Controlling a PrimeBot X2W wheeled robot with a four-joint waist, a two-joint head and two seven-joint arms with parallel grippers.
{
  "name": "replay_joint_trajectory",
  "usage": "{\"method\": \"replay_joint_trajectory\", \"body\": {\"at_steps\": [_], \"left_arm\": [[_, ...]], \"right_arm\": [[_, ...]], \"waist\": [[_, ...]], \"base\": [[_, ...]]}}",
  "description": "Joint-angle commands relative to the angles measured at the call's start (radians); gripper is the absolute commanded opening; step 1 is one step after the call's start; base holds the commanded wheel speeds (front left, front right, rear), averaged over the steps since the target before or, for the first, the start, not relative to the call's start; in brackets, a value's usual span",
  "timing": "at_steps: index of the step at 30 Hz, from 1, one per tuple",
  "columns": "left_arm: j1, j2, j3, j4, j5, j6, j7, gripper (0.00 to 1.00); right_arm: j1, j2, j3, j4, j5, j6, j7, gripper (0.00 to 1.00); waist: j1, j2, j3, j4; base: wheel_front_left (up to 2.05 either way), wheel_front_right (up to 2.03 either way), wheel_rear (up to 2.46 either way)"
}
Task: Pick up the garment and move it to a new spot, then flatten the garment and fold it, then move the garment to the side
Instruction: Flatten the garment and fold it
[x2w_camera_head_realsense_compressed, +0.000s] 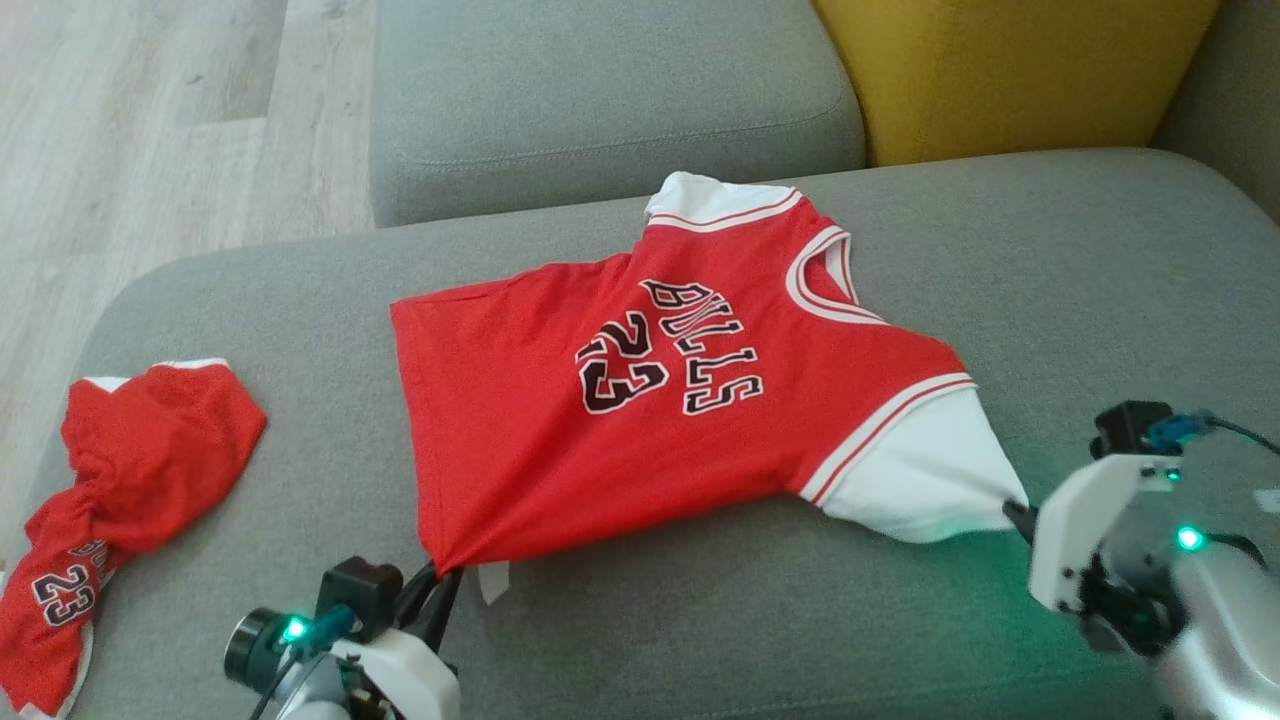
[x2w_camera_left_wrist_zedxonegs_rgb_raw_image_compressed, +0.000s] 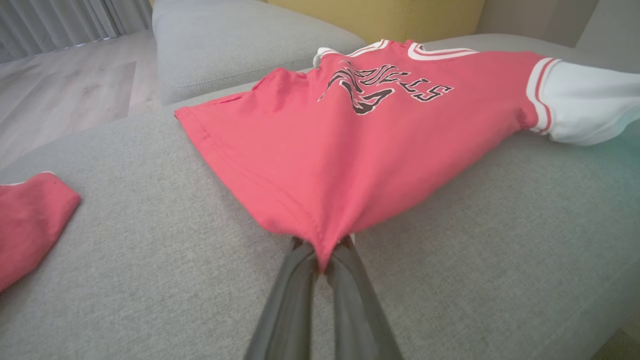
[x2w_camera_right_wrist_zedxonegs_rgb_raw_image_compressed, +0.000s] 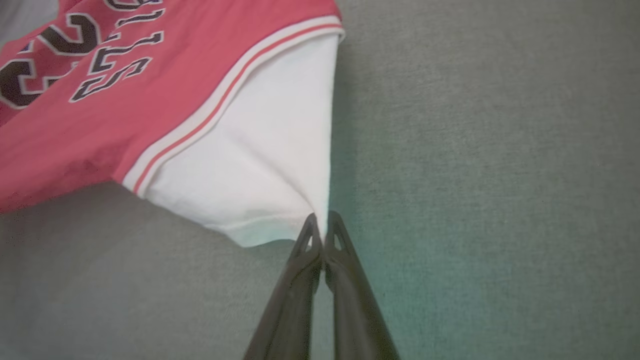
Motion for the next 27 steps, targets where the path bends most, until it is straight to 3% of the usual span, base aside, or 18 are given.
{"method": "replay_joint_trajectory", "body": {"at_steps": [1,7,13,20,27], "left_arm": [[-0.029,0.026,0.042,-0.036,0.009,0.007,-0.012,0.0],[-0.029,0.022,0.041,-0.045,0.016,0.005,-0.012,0.0],[-0.03,0.023,0.035,-0.049,0.024,-0.006,-0.012,0.0],[0.007,0.047,-0.007,-0.053,0.029,-0.028,-0.008,0.0],[0.06,0.127,-0.065,-0.131,0.029,-0.043,0.046,0.0]], "right_arm": [[0.023,-0.042,0.013,-0.134,0.047,-0.001,0.076,0.0],[0.168,-0.104,-0.056,-0.44,0.144,-0.001,0.327,0.0],[0.294,-0.09,-0.181,-0.673,0.151,-0.001,0.525,0.0],[0.385,-0.035,-0.25,-0.807,0.13,-0.001,0.68,0.0],[0.427,-0.002,-0.292,-0.875,0.127,-0.001,0.74,0.0]], "waist": [[0.0001,-0.0001,0.002,0.002],[0.0001,-0.0001,0.011,0.01],[0.0001,-0.0001,0.017,0.019],[0.0001,-0.0001,0.011,0.019],[0.0001,-0.0001,0.008,0.02]], "base": [[0.0,0.0,0.0],[0.0,0.0,0.0],[0.0,0.0,0.0],[0.0,0.0,0.0],[0.0,0.0,0.0]]}}
